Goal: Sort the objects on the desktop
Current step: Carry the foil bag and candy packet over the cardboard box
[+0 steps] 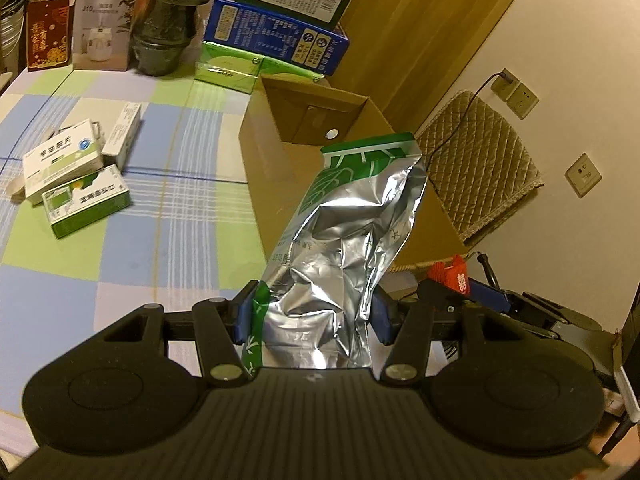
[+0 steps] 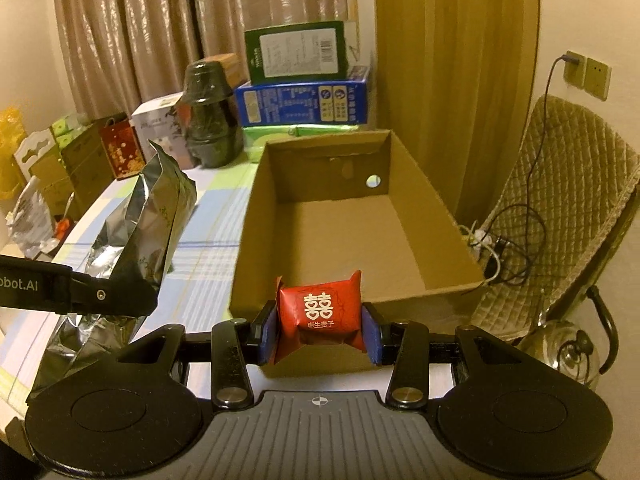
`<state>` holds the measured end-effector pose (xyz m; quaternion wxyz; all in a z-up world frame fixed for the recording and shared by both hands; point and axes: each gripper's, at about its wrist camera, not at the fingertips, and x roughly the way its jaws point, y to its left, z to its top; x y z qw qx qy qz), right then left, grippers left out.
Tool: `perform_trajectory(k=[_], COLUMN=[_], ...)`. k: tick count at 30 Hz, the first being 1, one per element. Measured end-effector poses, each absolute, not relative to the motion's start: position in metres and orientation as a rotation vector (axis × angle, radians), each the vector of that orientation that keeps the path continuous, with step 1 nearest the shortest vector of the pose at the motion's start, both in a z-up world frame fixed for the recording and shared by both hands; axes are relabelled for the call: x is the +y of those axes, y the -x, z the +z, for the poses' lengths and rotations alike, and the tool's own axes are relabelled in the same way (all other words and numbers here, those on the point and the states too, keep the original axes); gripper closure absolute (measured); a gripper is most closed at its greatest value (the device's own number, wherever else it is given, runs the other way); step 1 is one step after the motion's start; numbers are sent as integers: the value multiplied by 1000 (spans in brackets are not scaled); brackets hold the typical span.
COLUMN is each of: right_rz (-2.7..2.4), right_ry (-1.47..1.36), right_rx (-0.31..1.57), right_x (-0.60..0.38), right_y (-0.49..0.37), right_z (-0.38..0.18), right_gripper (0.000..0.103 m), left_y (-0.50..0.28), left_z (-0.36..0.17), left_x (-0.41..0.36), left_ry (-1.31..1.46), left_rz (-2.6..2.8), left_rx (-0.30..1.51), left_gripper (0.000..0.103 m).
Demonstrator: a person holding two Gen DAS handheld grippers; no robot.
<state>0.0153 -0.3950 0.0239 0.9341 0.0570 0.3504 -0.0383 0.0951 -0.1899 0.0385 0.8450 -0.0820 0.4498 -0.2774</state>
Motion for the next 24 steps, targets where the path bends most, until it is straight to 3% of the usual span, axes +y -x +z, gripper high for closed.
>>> perform_trajectory(k=[24], right_rz=[-102], right_ry=[-107], right_rx=[695], right_x=[-459], right_y=[-82], right_z=[26], right_gripper=[62], left_y=[-167], left_z=[35], left_x=[-268], left_ry=[228], left_rz=[-606], left_rx=[992], left_gripper=[52])
